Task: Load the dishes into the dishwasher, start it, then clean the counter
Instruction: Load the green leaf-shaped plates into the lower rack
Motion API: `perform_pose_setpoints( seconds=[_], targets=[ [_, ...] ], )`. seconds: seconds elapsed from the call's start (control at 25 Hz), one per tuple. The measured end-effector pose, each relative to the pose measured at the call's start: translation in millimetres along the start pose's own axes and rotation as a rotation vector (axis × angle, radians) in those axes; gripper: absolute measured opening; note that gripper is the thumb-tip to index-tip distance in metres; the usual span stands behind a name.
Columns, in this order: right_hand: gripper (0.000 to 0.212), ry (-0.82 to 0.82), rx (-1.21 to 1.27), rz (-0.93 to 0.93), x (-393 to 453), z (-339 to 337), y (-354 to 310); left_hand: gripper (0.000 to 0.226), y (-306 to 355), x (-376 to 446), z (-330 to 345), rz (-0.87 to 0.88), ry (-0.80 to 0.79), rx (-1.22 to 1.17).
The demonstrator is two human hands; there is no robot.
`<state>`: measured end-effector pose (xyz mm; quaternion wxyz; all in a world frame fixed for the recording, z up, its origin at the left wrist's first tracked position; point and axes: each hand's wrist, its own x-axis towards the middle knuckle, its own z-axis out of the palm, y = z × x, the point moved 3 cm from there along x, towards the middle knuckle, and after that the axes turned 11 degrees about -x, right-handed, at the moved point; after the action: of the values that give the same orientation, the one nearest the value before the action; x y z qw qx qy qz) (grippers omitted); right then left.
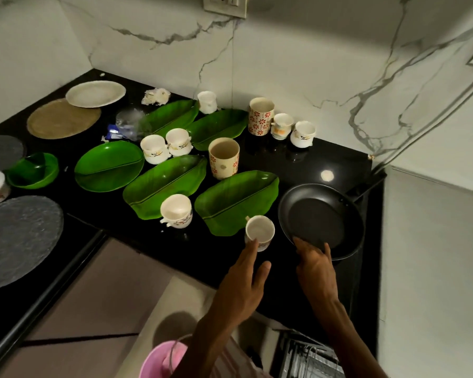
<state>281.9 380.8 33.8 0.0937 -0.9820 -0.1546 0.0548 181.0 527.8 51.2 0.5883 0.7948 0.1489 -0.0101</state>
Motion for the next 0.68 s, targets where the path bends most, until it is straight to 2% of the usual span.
perform_pose_setpoints(
  seconds=[0.16,0.36,0.44,0.6,0.68],
  targets=[
    [0.058,-0.002,0.031,0.062,38.3,-12.4,2.1,0.085,-4.5,14.9,-3.3,0.033,-0.06,0.007],
    [0.062,-0.022,0.015,0.087,96.2,-15.0,20.3,0.082,-3.4,40.3,-6.6,0.067,-0.134,0.055],
    [0.058,-0.03,0.023,0.095,110.4,-20.6,19.7,0.082,0.9,51.3,-6.7,0.077,-0.164,0.101],
    [0.036,0.149,0.284,0.12,93.3,-48.2,-3.6,0.072,2.4,74.2,-2.8,0.101,-0.225,0.082],
    [0.039,0.122,0.415,0.135,68.0,-51.0,-18.4,0.068,3.7,79.8,-5.4,0.103,-0.265,0.009]
  ],
)
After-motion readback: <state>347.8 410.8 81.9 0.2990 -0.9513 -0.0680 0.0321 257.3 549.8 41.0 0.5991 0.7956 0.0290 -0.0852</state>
